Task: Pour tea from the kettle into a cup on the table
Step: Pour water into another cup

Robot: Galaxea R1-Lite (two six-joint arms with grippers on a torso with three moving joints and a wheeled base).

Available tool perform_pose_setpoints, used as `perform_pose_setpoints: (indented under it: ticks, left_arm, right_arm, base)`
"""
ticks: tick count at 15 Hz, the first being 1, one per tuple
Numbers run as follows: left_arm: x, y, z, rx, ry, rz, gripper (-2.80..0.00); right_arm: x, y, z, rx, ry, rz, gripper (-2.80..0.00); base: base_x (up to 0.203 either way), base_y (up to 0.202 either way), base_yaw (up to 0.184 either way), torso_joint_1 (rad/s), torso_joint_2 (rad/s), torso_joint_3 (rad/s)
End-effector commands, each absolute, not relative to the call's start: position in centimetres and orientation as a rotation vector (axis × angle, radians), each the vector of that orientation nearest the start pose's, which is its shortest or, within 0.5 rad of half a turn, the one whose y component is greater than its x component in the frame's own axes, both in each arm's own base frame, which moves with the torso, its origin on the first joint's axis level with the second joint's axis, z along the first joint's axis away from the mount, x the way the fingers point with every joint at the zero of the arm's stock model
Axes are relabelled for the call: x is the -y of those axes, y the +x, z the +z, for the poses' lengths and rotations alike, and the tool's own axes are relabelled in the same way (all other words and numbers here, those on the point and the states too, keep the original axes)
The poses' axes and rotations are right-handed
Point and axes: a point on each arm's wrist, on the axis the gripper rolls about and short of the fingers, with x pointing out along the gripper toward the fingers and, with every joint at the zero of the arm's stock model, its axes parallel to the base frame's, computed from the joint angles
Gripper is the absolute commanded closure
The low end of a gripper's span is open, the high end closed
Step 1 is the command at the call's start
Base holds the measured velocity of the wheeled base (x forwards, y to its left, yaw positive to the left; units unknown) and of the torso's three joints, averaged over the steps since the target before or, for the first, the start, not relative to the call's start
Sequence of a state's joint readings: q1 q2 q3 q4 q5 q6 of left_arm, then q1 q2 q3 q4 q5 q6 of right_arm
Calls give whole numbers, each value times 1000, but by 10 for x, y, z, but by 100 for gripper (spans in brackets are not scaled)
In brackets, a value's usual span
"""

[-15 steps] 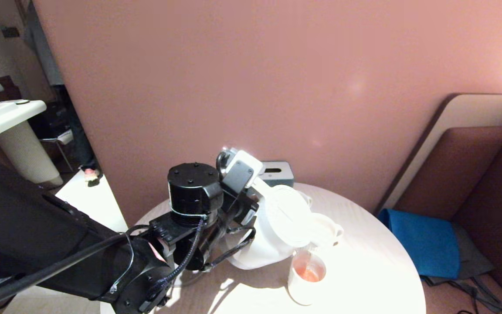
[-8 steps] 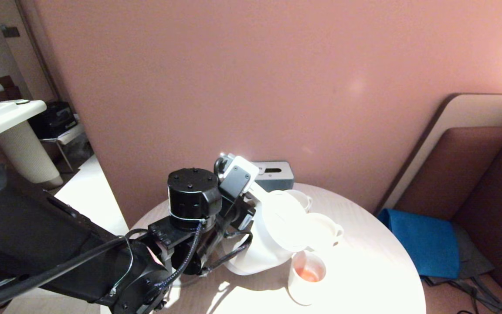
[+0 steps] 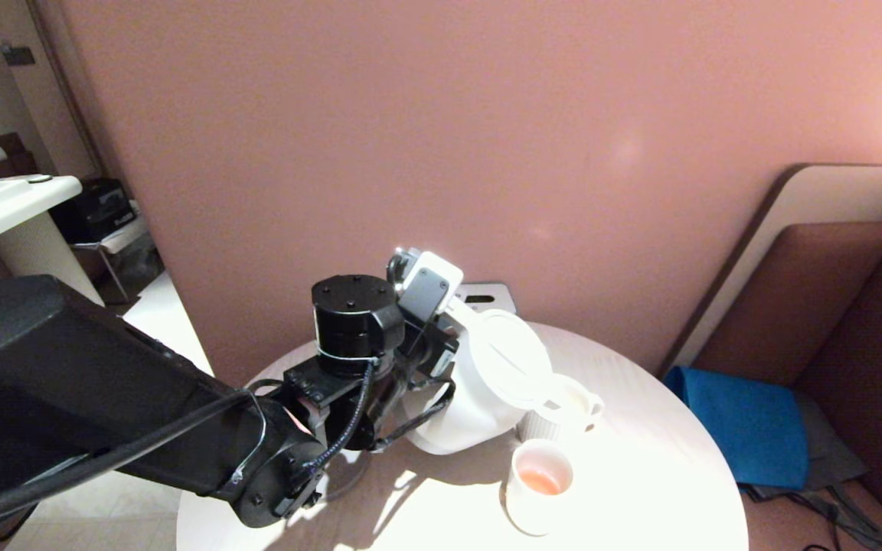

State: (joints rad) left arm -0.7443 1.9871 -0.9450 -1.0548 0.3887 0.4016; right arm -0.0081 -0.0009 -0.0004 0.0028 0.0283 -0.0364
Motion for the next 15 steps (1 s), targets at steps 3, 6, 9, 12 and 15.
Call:
perform_pose_setpoints:
  ticks: [3, 6, 9, 12, 15]
  left_arm:
    - [257, 300, 158, 93, 394, -330, 0]
    - [256, 310, 155, 97, 421, -311, 0]
    - [255, 312, 154, 94, 425, -306, 0]
    - [253, 310, 159, 104, 433, -303, 0]
    - [252, 309, 163, 120, 468, -300, 0]
  right_arm:
    - [-1, -23, 75, -3, -37, 21, 0]
    - [-1, -23, 75, -3, -37, 22, 0]
    - [-1, -23, 75, -3, -37, 22, 0]
    - [-1, -23, 75, -3, -37, 22, 0]
    - [-1, -23, 75, -3, -37, 22, 0]
  base:
    - [0, 0, 0, 0, 0, 0]
    - [0, 0, 0, 0, 0, 0]
    - [0, 0, 0, 0, 0, 0]
    - [0, 0, 0, 0, 0, 0]
    - [0, 0, 0, 0, 0, 0]
